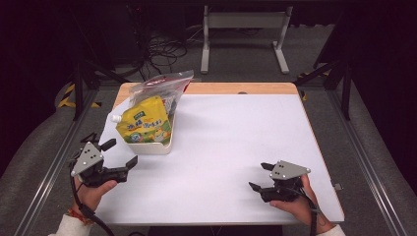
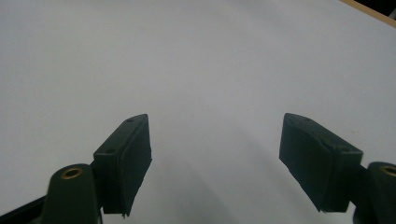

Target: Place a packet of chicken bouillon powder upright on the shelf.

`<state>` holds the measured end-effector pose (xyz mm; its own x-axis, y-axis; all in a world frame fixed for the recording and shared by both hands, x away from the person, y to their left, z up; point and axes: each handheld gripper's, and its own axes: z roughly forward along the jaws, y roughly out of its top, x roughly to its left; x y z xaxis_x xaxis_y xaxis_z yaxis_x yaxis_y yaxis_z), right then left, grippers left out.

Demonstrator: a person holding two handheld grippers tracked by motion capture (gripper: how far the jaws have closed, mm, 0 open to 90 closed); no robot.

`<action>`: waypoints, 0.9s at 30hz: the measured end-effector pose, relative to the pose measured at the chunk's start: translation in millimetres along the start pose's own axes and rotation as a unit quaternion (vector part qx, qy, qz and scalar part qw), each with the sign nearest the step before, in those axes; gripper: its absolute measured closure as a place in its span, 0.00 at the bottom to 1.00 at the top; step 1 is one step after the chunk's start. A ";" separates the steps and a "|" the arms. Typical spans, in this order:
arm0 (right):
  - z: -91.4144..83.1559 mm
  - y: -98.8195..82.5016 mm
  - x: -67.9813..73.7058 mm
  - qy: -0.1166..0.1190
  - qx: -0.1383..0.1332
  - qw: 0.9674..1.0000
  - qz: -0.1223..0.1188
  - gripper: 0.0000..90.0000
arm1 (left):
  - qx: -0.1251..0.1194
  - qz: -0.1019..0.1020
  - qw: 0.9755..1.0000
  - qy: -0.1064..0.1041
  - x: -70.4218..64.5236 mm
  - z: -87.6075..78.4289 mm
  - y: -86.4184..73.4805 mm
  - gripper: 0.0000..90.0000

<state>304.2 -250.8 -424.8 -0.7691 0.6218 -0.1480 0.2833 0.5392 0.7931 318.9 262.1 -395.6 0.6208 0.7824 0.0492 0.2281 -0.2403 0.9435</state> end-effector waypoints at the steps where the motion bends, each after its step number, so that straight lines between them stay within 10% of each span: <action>1: -0.3 -0.8 -0.4 -0.001 0.000 1.000 -0.001 0.27 | 0.002 0.002 1.000 -0.004 -3.7 0.3 -0.7 0.10; 9: -0.7 -5.1 -5.1 -0.020 0.008 1.000 -0.013 0.27 | 0.021 0.042 0.998 -0.034 -38.8 12.4 -7.0 0.10; 19: -12.2 -13.9 -13.2 -0.046 -0.001 0.999 0.003 0.24 | 0.067 0.043 0.993 -0.092 -60.2 40.8 -17.3 0.09; 27: -26.8 -26.1 -17.7 -0.062 -0.003 0.998 0.020 0.17 | 0.111 0.070 0.983 -0.125 -80.3 65.2 -23.9 0.09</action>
<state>295.1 -291.1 -427.0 -0.6810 0.7079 -0.1873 0.3081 0.5090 0.8037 312.5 167.5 -443.4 0.8166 0.5735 0.0654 0.2677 -0.4766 0.8374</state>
